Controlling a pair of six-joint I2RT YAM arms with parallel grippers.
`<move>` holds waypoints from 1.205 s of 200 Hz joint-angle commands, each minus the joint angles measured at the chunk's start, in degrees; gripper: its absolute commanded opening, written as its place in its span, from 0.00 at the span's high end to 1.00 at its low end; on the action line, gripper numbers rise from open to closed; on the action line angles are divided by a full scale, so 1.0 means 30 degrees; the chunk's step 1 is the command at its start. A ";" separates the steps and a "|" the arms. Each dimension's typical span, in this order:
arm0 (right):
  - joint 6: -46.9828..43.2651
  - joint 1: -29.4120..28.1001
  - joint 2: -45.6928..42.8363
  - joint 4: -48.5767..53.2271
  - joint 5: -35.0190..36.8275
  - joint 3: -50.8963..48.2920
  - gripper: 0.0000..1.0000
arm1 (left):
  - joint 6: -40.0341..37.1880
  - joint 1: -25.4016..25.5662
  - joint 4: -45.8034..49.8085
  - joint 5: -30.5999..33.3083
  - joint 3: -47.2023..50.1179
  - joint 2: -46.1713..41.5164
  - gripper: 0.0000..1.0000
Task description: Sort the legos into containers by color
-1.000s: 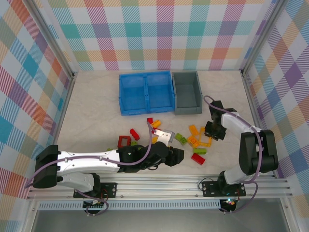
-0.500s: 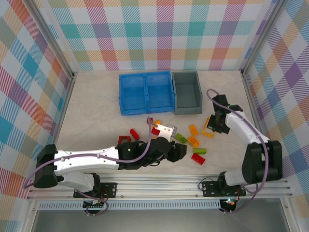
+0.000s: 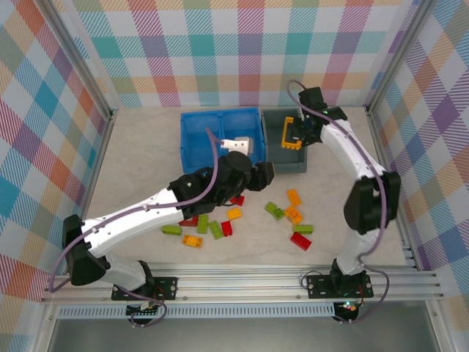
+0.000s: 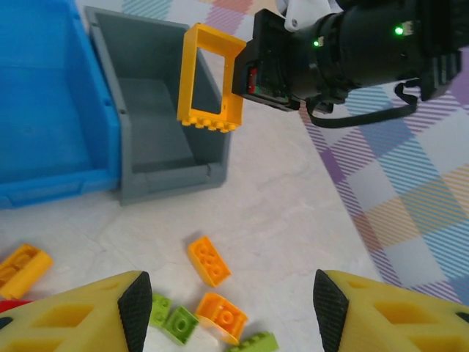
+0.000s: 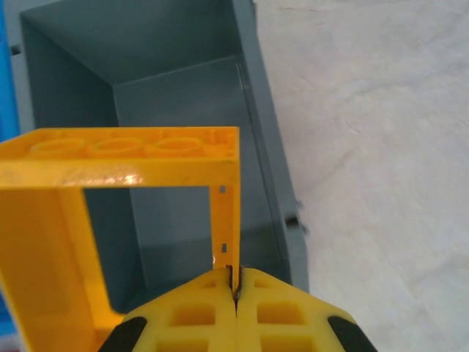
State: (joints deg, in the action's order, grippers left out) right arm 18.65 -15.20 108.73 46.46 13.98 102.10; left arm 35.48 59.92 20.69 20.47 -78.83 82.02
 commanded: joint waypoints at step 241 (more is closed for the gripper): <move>-0.0863 -0.0441 0.3396 0.3579 -0.1779 0.9218 0.62 | 0.1099 -0.0025 0.7781 0.4978 -0.2159 0.1960 0.41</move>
State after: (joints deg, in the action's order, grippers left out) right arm 13.74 -15.38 133.34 58.33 8.03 134.45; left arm 32.62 60.25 34.50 31.05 -91.77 97.08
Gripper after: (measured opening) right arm 0.381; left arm 0.601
